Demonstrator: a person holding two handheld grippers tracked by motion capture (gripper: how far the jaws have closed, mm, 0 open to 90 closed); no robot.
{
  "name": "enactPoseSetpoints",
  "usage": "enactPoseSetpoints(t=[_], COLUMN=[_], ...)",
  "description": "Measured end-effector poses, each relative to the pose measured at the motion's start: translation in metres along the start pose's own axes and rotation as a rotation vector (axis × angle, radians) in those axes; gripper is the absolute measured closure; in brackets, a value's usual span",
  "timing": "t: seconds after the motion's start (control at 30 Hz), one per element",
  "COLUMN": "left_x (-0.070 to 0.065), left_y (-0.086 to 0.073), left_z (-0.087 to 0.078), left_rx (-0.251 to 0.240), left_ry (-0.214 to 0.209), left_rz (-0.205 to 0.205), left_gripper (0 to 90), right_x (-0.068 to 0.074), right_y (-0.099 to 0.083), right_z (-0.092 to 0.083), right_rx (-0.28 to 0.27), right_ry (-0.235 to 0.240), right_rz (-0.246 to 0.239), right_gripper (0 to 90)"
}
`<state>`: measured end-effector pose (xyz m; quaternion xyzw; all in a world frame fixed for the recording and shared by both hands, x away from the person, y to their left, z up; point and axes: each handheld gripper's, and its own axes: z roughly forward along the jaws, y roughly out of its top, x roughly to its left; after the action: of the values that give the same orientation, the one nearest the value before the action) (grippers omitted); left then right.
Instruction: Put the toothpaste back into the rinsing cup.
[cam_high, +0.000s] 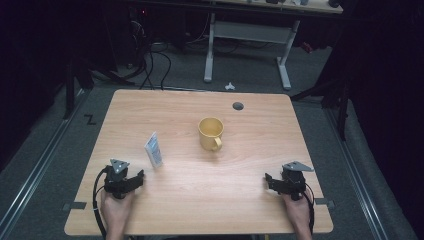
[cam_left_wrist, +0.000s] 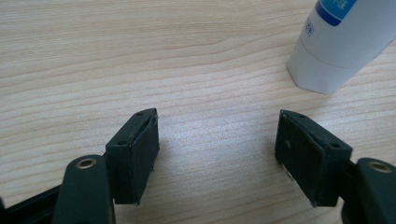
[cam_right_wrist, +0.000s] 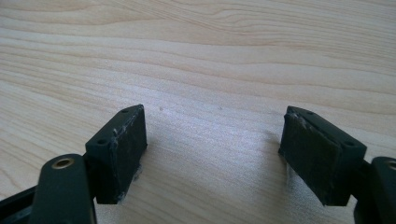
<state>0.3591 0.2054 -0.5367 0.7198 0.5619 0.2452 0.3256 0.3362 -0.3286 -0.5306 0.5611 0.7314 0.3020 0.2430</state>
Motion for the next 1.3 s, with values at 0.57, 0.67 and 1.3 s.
enactPoseSetpoints(t=[0.57, 0.67, 1.3], left_x=[0.0000, 0.0000, -0.0005], left_y=[0.0001, 0.0001, 0.0003], left_z=[0.0001, 0.0002, 0.0001], left_rx=[0.001, 0.001, 0.005], left_ry=[-0.003, -0.005, -0.010], left_rz=[0.002, 0.002, 0.003], left_gripper=[29.8, 29.4, 28.7], right_x=[0.0000, 0.0000, 0.0000], right_y=[0.0000, 0.0000, 0.0001], right_z=[0.0000, 0.0000, 0.0001], right_rx=[0.000, 0.000, 0.000], right_ry=[0.000, 0.000, 0.000], right_rz=[0.000, 0.000, 0.000], right_gripper=[22.8, 22.8, 22.7])
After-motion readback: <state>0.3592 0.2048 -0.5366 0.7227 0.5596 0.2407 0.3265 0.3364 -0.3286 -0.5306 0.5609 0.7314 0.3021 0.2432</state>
